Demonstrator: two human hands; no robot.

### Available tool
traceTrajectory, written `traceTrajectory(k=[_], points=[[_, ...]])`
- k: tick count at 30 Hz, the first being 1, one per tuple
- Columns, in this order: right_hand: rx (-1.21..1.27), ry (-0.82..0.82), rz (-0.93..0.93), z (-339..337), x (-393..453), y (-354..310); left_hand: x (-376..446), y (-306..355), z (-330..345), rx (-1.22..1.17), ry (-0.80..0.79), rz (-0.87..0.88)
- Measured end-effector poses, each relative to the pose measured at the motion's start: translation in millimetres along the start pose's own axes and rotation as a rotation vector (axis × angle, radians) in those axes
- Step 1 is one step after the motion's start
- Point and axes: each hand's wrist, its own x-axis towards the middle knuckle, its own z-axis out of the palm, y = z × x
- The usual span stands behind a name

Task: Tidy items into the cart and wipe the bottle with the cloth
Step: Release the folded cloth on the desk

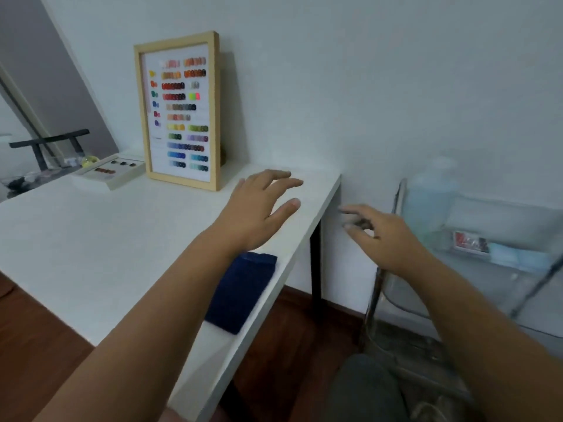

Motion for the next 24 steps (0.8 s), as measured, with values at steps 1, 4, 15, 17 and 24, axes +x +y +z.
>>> traceTrajectory(k=[1, 4, 15, 17, 24], points=[[0.001, 0.092, 0.022, -19, 0, 13, 18, 11, 6, -0.03, -0.015, 0.04], [-0.098, 0.383, 0.1, -65, -7, 52, 66, 42, 37, -0.078, -0.093, 0.116], [0.055, 0.038, 0.504, -88, -4, 149, 164, 127, 145, -0.05, -0.252, 0.136], [0.045, 0.008, 0.484, -89, 5, 158, 172, 130, 152, -0.06, -0.242, 0.169], [0.054, 0.008, 0.431, -94, 27, 184, 198, 130, 167, -0.055, -0.202, 0.18]])
